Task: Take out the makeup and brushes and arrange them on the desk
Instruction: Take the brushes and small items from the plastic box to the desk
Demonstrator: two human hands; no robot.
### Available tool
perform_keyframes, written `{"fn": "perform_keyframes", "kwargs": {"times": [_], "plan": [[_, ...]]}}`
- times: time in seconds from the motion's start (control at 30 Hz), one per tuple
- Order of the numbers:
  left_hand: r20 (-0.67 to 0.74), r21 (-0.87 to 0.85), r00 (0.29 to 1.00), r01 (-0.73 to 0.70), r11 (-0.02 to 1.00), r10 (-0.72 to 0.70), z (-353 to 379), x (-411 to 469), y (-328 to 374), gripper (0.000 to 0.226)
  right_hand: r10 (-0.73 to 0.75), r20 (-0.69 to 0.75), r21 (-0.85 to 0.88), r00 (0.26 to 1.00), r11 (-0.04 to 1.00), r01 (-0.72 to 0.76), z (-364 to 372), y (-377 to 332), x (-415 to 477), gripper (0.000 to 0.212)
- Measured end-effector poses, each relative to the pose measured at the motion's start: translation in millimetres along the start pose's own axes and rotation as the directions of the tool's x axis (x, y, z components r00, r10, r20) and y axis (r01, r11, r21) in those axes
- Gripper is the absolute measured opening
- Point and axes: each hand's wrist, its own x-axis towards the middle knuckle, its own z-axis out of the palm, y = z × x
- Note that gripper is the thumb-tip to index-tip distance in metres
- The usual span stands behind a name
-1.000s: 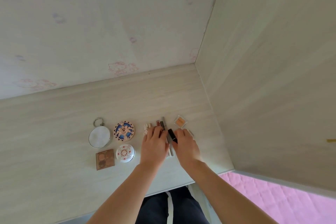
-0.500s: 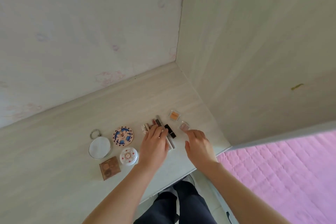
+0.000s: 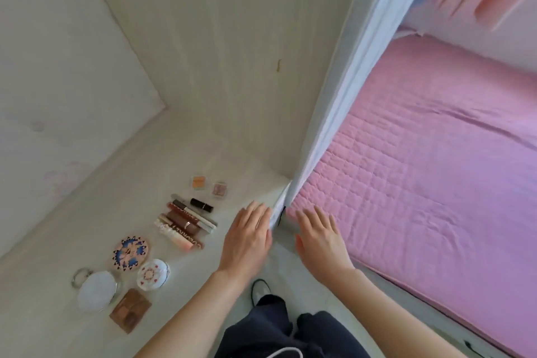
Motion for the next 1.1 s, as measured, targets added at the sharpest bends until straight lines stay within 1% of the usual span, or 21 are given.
{"fn": "perform_keyframes", "kwargs": {"times": [0.1, 0.2, 0.3, 0.37, 0.47, 0.63, 0.7, 0.83, 0.9, 1.1], "plan": [[0.023, -0.003, 0.995, -0.096, 0.995, 0.096, 9, 3, 31, 0.045, 0.118, -0.034, 0.008, 0.992, 0.993, -0.118, -4, 25, -32, 0.049], [0.093, -0.018, 0.976, -0.196, 0.980, 0.197, 21, 4, 69, 0.048, 0.223, -0.087, 0.037, 0.971, 0.975, -0.220, -6, 52, -64, 0.046], [0.145, -0.066, 0.919, -0.361, 0.930, 0.367, 34, 6, 124, 0.048, 0.374, -0.103, 0.061, 0.922, 0.927, -0.370, -5, 84, -107, 0.047], [0.170, -0.079, 0.890, -0.417, 0.906, 0.424, 39, 7, 150, 0.048, 0.436, -0.113, 0.069, 0.893, 0.900, -0.430, -4, 97, -129, 0.049], [0.219, -0.088, 0.813, -0.534, 0.841, 0.539, 49, 5, 212, 0.049, 0.590, -0.110, 0.087, 0.800, 0.808, -0.583, -5, 130, -183, 0.050], [0.280, -0.127, 0.698, -0.654, 0.746, 0.659, 69, -16, 307, 0.049, 0.761, -0.088, 0.118, 0.642, 0.648, -0.752, -3, 174, -271, 0.053], [0.283, -0.149, 0.647, -0.700, 0.698, 0.709, 78, -26, 344, 0.048, 0.803, -0.080, 0.136, 0.591, 0.596, -0.791, -3, 190, -305, 0.053], [0.292, -0.192, 0.530, -0.783, 0.592, 0.796, 103, -43, 413, 0.046, 0.891, -0.072, 0.165, 0.449, 0.454, -0.875, -5, 216, -367, 0.054], [0.295, -0.211, 0.472, -0.816, 0.538, 0.831, 112, -53, 441, 0.046, 0.918, -0.069, 0.179, 0.390, 0.396, -0.901, -5, 223, -395, 0.054], [0.305, -0.257, 0.292, -0.891, 0.374, 0.906, 123, -85, 514, 0.048, 0.986, -0.022, 0.232, 0.164, 0.165, -0.959, -4, 245, -467, 0.054]]}}
